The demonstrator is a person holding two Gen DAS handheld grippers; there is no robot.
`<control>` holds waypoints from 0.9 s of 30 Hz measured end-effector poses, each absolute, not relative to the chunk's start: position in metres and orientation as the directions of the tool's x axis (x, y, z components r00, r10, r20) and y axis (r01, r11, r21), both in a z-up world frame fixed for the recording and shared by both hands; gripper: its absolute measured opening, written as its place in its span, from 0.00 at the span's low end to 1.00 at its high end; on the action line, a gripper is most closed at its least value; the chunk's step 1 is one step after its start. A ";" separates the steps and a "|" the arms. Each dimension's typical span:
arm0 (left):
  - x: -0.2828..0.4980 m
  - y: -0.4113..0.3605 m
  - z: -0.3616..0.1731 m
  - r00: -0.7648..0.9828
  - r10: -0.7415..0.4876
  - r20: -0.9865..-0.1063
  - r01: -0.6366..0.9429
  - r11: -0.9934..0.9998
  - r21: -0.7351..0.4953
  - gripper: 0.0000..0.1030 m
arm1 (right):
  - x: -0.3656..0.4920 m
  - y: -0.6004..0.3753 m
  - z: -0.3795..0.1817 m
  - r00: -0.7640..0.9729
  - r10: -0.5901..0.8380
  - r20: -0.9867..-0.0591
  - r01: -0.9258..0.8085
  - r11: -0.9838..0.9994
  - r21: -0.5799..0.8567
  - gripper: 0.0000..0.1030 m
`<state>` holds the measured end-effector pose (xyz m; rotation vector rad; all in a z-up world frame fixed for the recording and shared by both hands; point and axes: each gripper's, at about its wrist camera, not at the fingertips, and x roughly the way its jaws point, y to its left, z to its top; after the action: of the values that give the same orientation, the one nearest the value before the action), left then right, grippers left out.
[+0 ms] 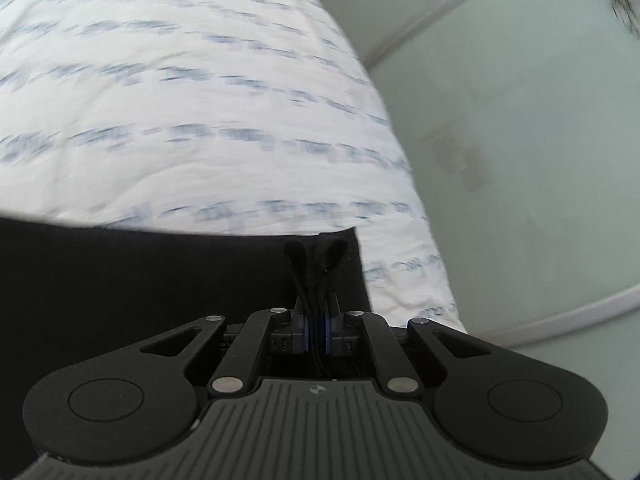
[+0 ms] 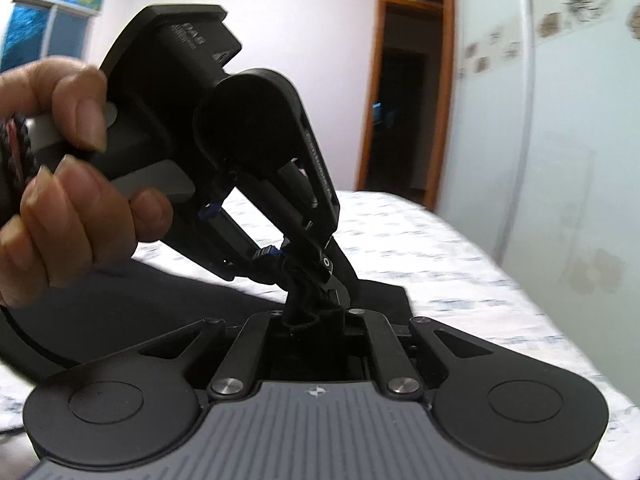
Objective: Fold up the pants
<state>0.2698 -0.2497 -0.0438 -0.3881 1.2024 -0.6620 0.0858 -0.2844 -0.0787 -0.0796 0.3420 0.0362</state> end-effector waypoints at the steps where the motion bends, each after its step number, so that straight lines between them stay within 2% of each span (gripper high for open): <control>1: 0.272 -0.239 -0.049 0.211 -0.658 -0.723 0.240 0.752 -0.614 0.11 | 0.088 -0.277 -0.080 0.937 0.037 -0.347 -0.070 0.994 -0.082 0.06; 10: 0.277 -0.150 -0.080 0.252 -0.670 -0.698 0.082 0.734 -0.675 0.12 | 0.106 -0.218 -0.085 0.892 0.149 -0.426 -0.218 0.969 -0.117 0.06; 19: 0.264 -0.087 -0.084 0.327 -0.682 -0.655 0.036 0.701 -0.712 0.12 | 0.110 -0.181 -0.082 0.864 0.223 -0.451 -0.315 0.939 -0.139 0.07; 27: 0.258 -0.008 -0.102 0.387 -0.683 -0.619 -0.104 0.635 -0.766 0.11 | 0.117 -0.114 -0.084 0.818 0.307 -0.485 -0.449 0.869 -0.207 0.07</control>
<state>0.2575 -0.0085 -0.1022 -0.8333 1.1353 -0.4287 0.1166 -0.1142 -0.0838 -0.3227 0.4577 0.4106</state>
